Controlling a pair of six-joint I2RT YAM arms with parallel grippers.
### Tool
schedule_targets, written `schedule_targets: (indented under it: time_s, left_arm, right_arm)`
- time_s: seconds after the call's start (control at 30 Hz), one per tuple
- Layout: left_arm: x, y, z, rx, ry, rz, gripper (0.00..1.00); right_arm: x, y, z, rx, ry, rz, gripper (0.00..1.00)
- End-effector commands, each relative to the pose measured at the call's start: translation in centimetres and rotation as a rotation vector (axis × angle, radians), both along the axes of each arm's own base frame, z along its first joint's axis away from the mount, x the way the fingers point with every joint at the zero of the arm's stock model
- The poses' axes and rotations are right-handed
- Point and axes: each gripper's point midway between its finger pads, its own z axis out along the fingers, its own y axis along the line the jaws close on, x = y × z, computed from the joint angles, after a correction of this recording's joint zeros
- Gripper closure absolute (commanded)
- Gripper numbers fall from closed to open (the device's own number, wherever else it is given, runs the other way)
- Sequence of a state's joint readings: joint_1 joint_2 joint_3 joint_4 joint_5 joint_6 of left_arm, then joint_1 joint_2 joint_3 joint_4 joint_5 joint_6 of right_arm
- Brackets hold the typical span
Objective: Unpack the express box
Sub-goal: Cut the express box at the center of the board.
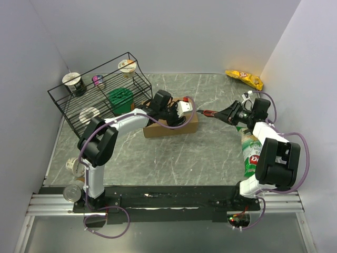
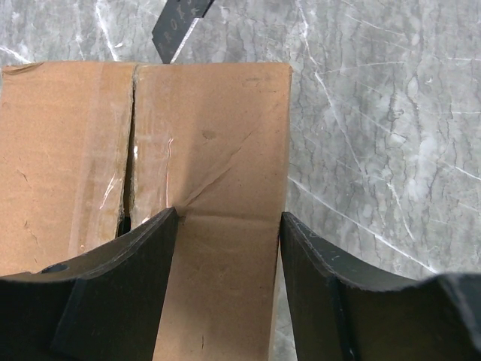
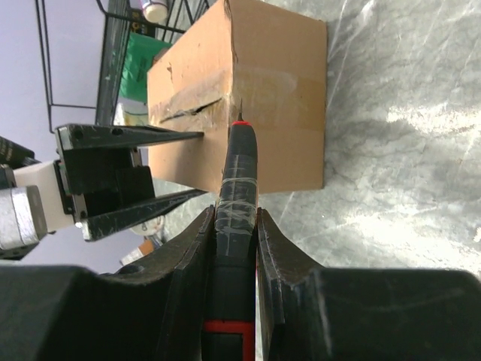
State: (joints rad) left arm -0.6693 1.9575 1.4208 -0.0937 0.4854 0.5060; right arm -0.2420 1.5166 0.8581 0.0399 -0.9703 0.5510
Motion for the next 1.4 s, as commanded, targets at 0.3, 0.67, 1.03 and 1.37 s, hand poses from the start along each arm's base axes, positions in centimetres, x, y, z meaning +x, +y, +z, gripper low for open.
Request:
schedule_targets:
  time_s: [0.3,0.67,1.03,1.37]
  left_arm:
    - [0.7,-0.4,-0.4,-0.004,0.004,0.035,0.39]
    - [-1.2,-3.0,10.2,-0.225,-0.002,-0.088,0.34]
    - [0.5,16.7,11.2,-0.107,0.064,0.366,0.71]
    - [-0.7,24.2,-0.6,0.164,0.203,0.450,0.99]
  right_arm:
    - [-6.8,2.2,2.3,0.040,0.029,0.253,1.00]
    - [-7.5,-1.4,4.5,-0.298,-0.122,0.253,1.00]
    - [-9.7,1.4,2.0,-0.540,-0.195,0.453,1.00]
    - [-7.8,2.7,0.4,-0.531,-0.106,0.411,1.00]
